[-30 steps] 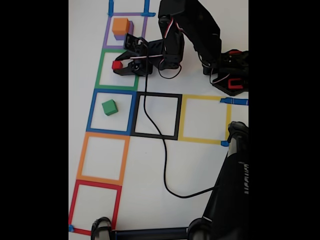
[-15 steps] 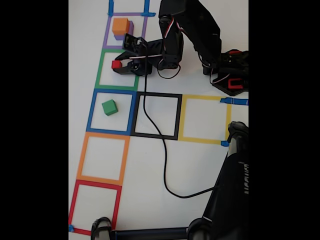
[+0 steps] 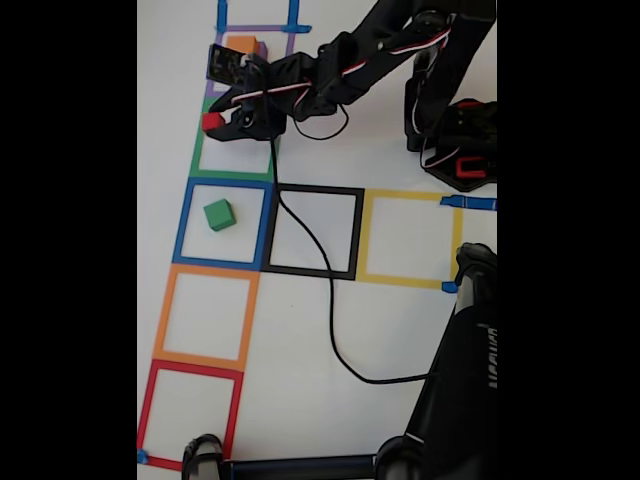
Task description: Tower of hanoi
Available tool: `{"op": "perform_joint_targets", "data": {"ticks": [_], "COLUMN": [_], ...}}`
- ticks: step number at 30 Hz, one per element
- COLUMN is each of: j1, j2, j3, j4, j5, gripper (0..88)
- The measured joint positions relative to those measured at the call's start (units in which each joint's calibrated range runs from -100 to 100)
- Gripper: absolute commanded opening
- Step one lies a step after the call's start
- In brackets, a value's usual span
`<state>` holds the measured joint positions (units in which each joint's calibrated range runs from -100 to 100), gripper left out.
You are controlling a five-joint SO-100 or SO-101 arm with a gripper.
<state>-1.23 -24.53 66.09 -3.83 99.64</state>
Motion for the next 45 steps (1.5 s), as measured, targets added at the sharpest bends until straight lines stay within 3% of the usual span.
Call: {"op": "perform_joint_targets", "data": {"ticks": [9,21,25,33,45], "j1": [-4.10,-17.79,-21.88,-25.16,-26.45], "j2": [-12.41,-16.97,-17.22,-18.74,-19.16], "j3": [-23.02,-60.38,-70.92,-63.30,-21.51], "j4": [44.01,85.13,93.99,90.29,48.37], "j5": [0.00,0.36,0.36,0.36,0.00], "gripper": [1.3,1.3,1.3,1.3,1.3]}}
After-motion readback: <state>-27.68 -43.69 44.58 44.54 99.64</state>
